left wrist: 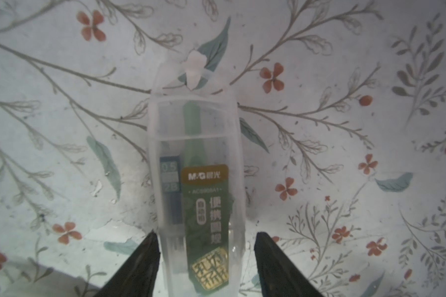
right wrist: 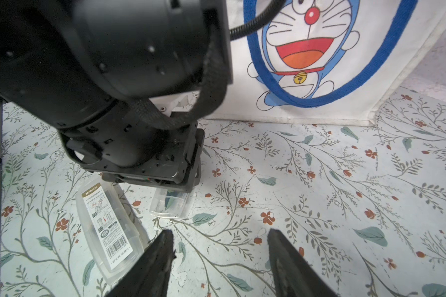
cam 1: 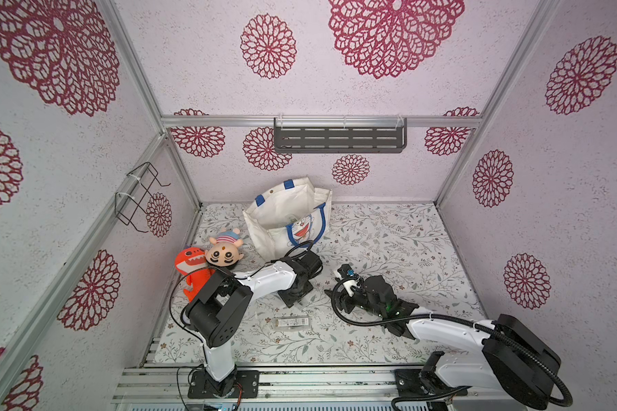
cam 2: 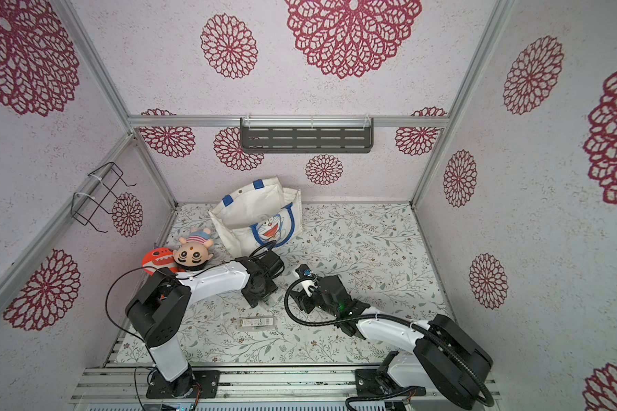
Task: Put the compass set into the canvas bag
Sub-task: Pick up the compass set at the center of the board.
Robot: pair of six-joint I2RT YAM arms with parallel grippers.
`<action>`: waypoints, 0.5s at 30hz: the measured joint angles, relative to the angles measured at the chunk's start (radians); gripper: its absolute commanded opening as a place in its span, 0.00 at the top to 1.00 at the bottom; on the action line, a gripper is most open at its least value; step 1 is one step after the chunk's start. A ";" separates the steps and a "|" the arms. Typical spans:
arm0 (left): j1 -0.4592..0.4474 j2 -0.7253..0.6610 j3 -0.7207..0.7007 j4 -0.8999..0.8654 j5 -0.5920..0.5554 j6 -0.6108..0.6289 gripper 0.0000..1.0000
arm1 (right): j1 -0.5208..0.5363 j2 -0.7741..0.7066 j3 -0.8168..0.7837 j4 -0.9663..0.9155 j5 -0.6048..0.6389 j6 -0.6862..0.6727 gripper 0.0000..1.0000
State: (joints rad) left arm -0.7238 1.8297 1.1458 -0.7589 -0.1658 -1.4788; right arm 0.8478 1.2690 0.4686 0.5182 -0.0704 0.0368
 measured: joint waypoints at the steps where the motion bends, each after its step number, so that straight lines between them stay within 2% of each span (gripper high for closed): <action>1: 0.000 0.004 0.005 -0.013 0.003 -0.004 0.39 | 0.000 0.000 0.000 0.000 0.003 -0.001 0.38; 5: 0.003 0.019 0.019 -0.032 0.021 -0.013 0.44 | 0.003 0.000 0.000 0.000 0.014 -0.003 0.38; 11: 0.009 0.027 0.014 -0.021 0.030 -0.016 0.45 | 0.011 0.000 0.000 0.000 0.020 -0.011 0.38; 15: 0.014 0.027 0.011 -0.015 0.032 -0.014 0.52 | 0.014 0.000 0.000 -0.001 0.023 -0.017 0.38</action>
State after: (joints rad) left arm -0.7101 1.8572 1.1572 -0.7742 -0.1341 -1.4925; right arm 0.8616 1.2690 0.4686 0.5175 -0.0471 0.0200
